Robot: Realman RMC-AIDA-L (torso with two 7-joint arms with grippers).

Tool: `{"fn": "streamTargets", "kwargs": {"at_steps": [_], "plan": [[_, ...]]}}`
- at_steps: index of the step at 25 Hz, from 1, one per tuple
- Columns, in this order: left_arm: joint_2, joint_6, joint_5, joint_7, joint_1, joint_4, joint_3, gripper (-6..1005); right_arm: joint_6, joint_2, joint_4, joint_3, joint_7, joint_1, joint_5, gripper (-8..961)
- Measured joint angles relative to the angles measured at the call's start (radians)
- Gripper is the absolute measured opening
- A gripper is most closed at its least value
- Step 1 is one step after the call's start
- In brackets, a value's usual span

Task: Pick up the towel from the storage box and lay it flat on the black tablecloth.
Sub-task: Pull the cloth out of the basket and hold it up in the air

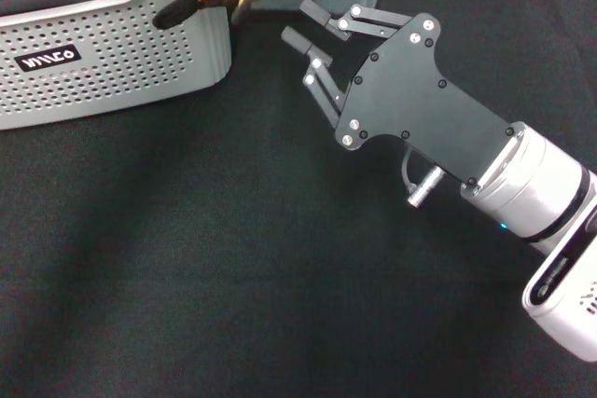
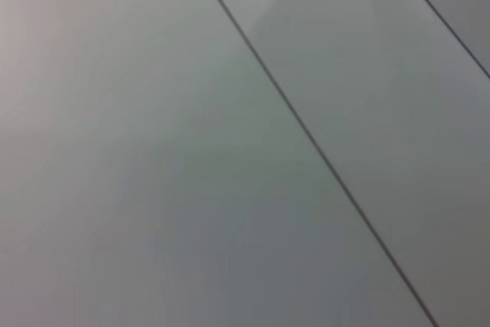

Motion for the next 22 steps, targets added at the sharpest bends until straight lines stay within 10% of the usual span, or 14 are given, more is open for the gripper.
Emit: {"fn": "streamTargets", "kwargs": {"at_steps": [8,10,16,22], "plan": [[-0.001,-0.249,0.001,0.015,0.012,-0.033,0.155,10,-0.013,0.0,-0.035,-0.004,0.038,-0.01,0.014,188],[0.0,-0.302,0.002,0.018,0.009,-0.054,0.185,11,-0.017,0.0,-0.039,-0.003,0.04,-0.005,0.033,417],[-0.002,-0.411,-0.008,0.011,-0.024,-0.104,0.233,11,-0.009,0.0,-0.027,-0.003,0.084,0.036,0.078,630],[-0.001,-0.523,-0.009,0.014,-0.057,-0.131,0.293,11,-0.006,0.0,-0.019,-0.012,0.137,0.045,0.107,626]]}}
